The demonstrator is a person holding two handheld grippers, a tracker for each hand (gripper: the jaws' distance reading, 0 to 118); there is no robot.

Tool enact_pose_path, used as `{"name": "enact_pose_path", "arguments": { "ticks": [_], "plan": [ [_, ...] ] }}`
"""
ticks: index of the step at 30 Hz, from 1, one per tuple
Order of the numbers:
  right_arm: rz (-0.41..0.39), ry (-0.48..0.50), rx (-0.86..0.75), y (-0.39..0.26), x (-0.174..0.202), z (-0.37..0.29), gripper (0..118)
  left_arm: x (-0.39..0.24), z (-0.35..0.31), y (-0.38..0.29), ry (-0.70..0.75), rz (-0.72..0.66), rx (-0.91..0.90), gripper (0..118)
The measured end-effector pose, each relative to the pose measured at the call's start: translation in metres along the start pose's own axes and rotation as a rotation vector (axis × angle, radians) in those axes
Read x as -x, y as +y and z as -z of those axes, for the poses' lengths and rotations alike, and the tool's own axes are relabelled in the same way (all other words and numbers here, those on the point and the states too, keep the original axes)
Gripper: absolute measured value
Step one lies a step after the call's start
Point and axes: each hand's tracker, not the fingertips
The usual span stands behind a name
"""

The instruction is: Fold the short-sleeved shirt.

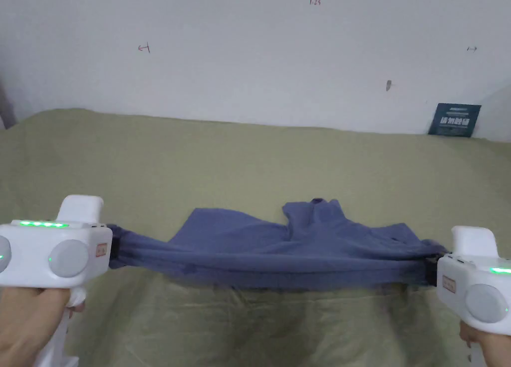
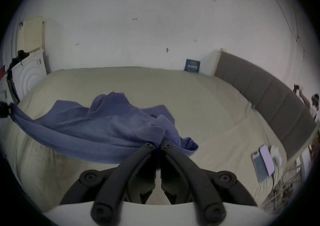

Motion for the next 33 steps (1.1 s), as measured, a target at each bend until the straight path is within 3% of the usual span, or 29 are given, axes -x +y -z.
{"name": "enact_pose_path", "arguments": {
  "ticks": [7,12,21,22,23,24,25,26,27,30,31,32,33],
  "plan": [
    [0.071,0.008,0.125,-0.101,-0.021,-0.067,3,0.018,-0.036,-0.109,-0.016,-0.023,0.09,5],
    [0.037,0.01,0.184,-0.129,-0.018,-0.068,4,0.025,-0.035,-0.146,-0.035,-0.067,0.155,5],
    [-0.04,-0.041,0.258,-0.142,0.0,-0.05,7,0.028,-0.02,-0.152,-0.052,-0.082,0.193,6],
    [-0.057,-0.072,0.256,-0.143,0.002,-0.052,25,0.027,-0.022,-0.152,-0.052,-0.068,0.194,19],
    [-0.06,-0.088,0.247,-0.142,0.004,-0.054,60,0.027,-0.024,-0.151,-0.05,-0.059,0.193,49],
    [-0.081,-0.156,0.241,-0.141,0.008,-0.056,102,0.027,-0.027,-0.15,-0.051,-0.033,0.19,88],
    [-0.088,-0.158,0.243,-0.14,0.012,-0.059,116,0.028,-0.03,-0.151,-0.053,-0.015,0.18,118],
    [-0.079,-0.175,0.216,-0.142,0.016,-0.07,106,0.029,-0.034,-0.152,-0.049,-0.021,0.161,118],
    [-0.1,-0.122,0.166,-0.142,0.021,-0.079,100,0.033,-0.045,-0.155,-0.012,-0.033,0.124,116],
    [-0.064,-0.057,0.137,-0.133,0.047,-0.1,111,0.056,-0.061,-0.156,-0.003,-0.131,0.113,110],
    [-0.048,-0.009,0.138,-0.135,0.056,-0.105,105,0.06,-0.066,-0.162,-0.011,-0.159,0.13,92],
    [-0.043,0.041,0.156,-0.137,0.064,-0.109,85,0.065,-0.069,-0.165,-0.023,-0.169,0.138,73],
    [-0.025,0.09,0.161,-0.14,0.074,-0.114,85,0.07,-0.072,-0.168,-0.015,-0.18,0.137,61]
  ]
}}
